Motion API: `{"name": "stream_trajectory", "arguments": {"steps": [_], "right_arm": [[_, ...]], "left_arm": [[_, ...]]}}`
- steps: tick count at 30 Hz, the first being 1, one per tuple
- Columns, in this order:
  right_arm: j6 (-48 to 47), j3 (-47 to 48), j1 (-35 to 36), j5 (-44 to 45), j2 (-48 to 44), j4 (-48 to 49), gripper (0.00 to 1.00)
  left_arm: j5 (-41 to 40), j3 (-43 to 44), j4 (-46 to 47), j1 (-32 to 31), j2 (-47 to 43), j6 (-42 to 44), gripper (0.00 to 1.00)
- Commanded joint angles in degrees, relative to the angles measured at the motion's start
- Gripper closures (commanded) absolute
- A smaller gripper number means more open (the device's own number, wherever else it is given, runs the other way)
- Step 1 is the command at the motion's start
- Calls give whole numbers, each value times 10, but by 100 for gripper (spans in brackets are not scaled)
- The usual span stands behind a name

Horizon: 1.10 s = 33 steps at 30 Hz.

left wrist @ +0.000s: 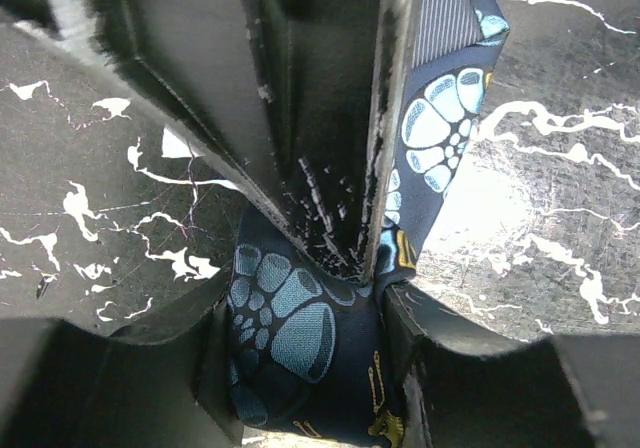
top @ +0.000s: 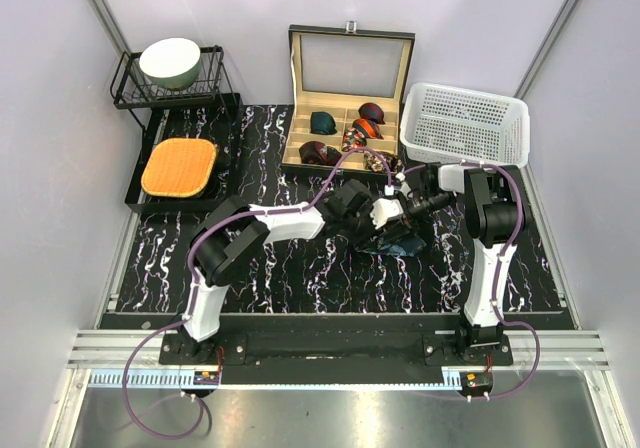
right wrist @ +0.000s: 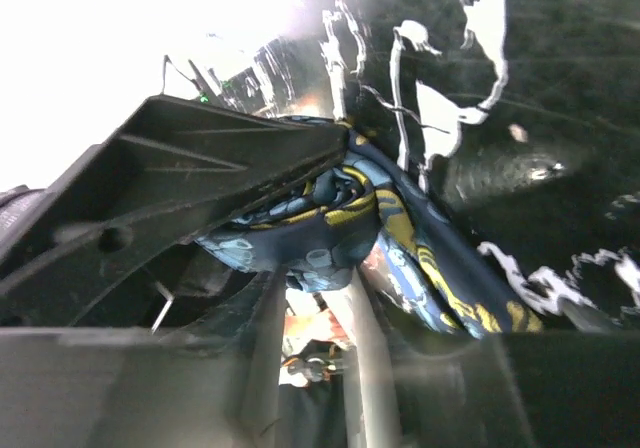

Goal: Roll the ties
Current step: Roll the tie at the center of the board.

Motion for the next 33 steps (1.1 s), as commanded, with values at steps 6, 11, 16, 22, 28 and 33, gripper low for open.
{"name": "stream_trajectory", "arguments": {"steps": [6,11,16,22,28,33], "right_arm": [[1,-28,9,27,24,65,100],[-8,-20,9,107,46,55,100],[-20,-12,16,156,69,38,100],[-12,9,49,228,67,22,100],[-15,31,60,258,74,6,100],[-45,44,78,263,84,-18,100]], "left_arm": [[32,-64,-76,9,55,-47,51],[111,-159,71,35,-26,-57,25],[138,-198,176,46,-55,-55,7],[130,-199,208,54,-92,-17,1],[81,-221,236,61,-168,25,1],[98,-307,352,64,-234,18,1]]}}
